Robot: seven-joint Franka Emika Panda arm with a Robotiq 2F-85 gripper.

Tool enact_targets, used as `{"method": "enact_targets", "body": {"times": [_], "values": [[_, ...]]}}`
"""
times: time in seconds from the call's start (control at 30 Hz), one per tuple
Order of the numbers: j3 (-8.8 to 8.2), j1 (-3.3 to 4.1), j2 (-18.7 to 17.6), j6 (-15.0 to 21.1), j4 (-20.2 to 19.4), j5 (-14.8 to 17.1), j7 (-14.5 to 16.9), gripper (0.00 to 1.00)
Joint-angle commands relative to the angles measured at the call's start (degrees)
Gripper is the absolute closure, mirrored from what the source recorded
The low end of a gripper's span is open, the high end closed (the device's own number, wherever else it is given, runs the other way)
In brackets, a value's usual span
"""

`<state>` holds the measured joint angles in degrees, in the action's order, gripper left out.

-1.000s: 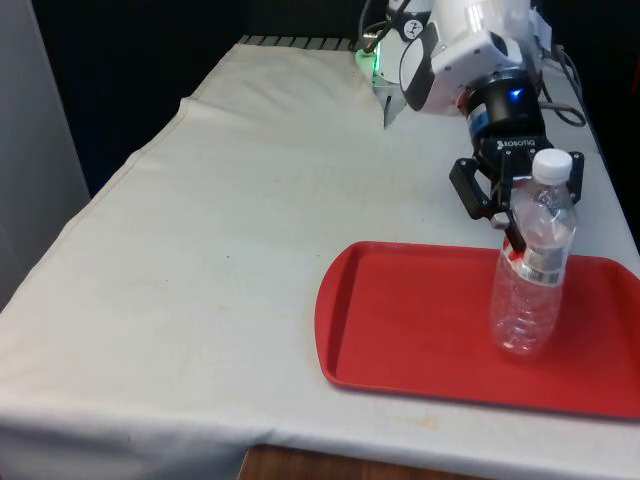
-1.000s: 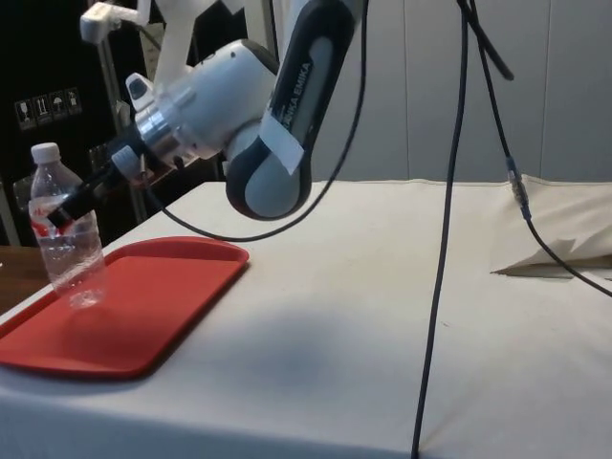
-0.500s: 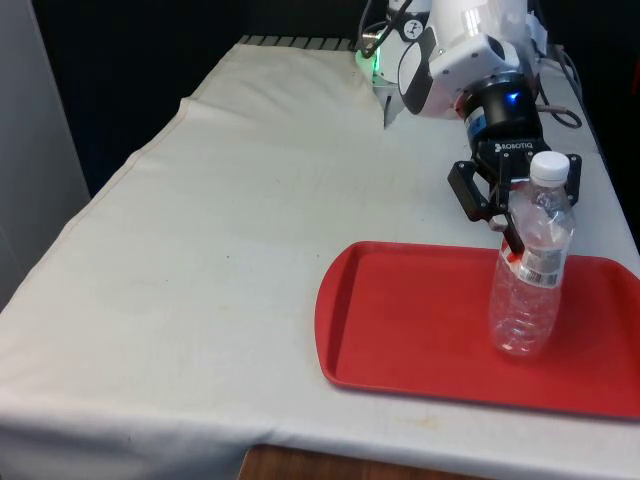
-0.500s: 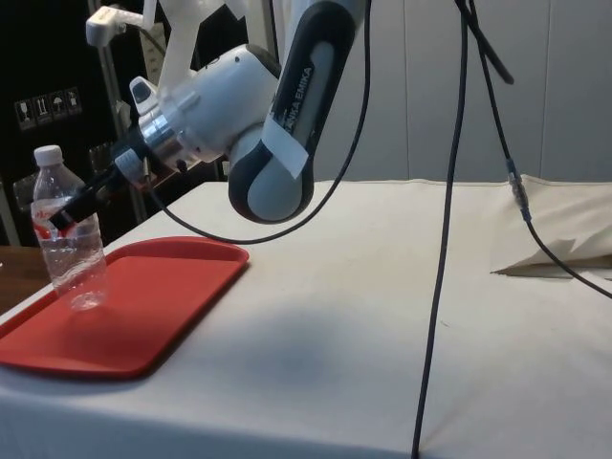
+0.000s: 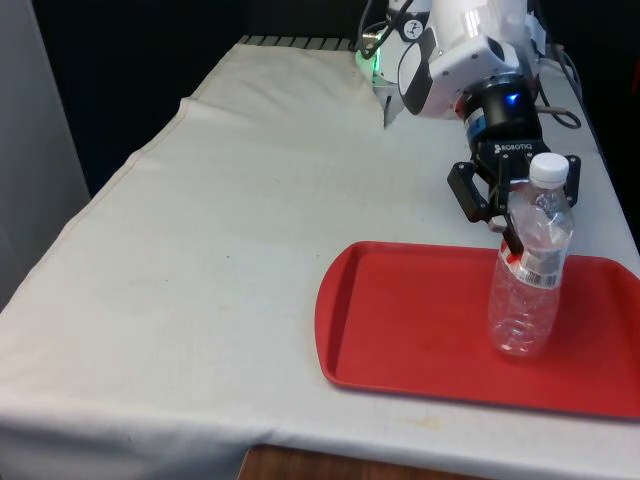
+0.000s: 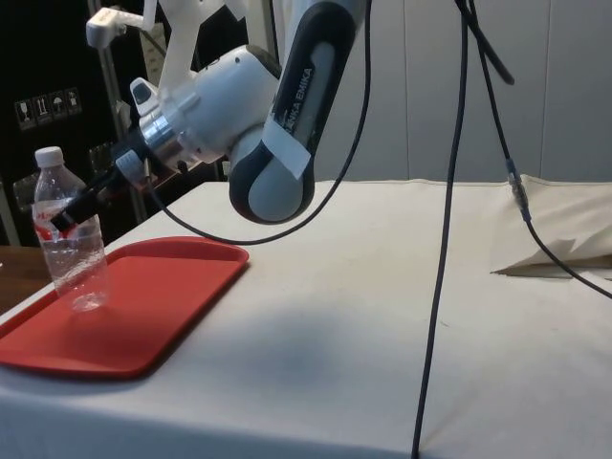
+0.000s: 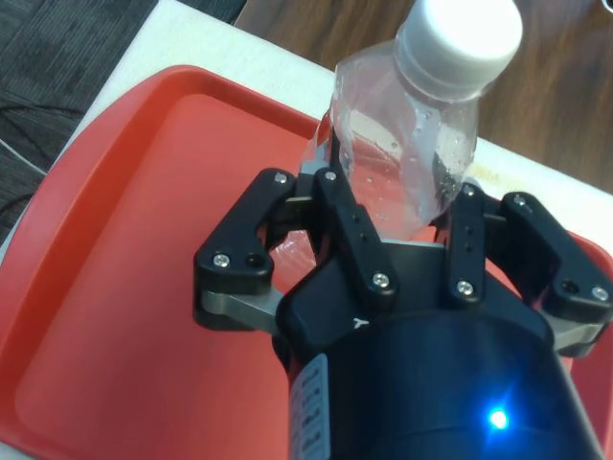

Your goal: Place the bottle upright on the tray.

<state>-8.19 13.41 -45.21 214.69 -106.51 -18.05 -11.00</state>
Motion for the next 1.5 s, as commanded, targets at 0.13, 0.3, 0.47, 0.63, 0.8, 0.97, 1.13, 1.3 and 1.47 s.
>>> {"method": "enact_targets", "body": {"times": [0.13,0.3,0.47,0.63,0.8,0.97,1.13,1.3,1.47], "values": [[0.00,0.00,-0.1,0.1,0.1,0.0,0.0,0.65],[0.06,-0.06,-0.1,-0.2,0.3,-0.1,0.0,0.65],[0.17,-0.23,-0.6,-0.6,1.5,0.0,-0.1,0.65],[0.23,-0.34,-1.2,-0.9,2.6,0.0,-0.3,0.65],[0.00,-0.29,-1.8,-1.0,3.4,0.0,-0.6,0.65],[0.17,-0.40,-2.3,-0.1,3.9,0.1,-1.0,0.65],[0.06,-0.34,-2.2,-0.3,3.8,0.1,-0.9,0.65],[0.11,-0.40,-2.2,-0.3,3.7,0.1,-0.9,0.65],[0.11,-0.34,-2.6,-0.1,3.8,0.2,-0.9,0.65]]}}
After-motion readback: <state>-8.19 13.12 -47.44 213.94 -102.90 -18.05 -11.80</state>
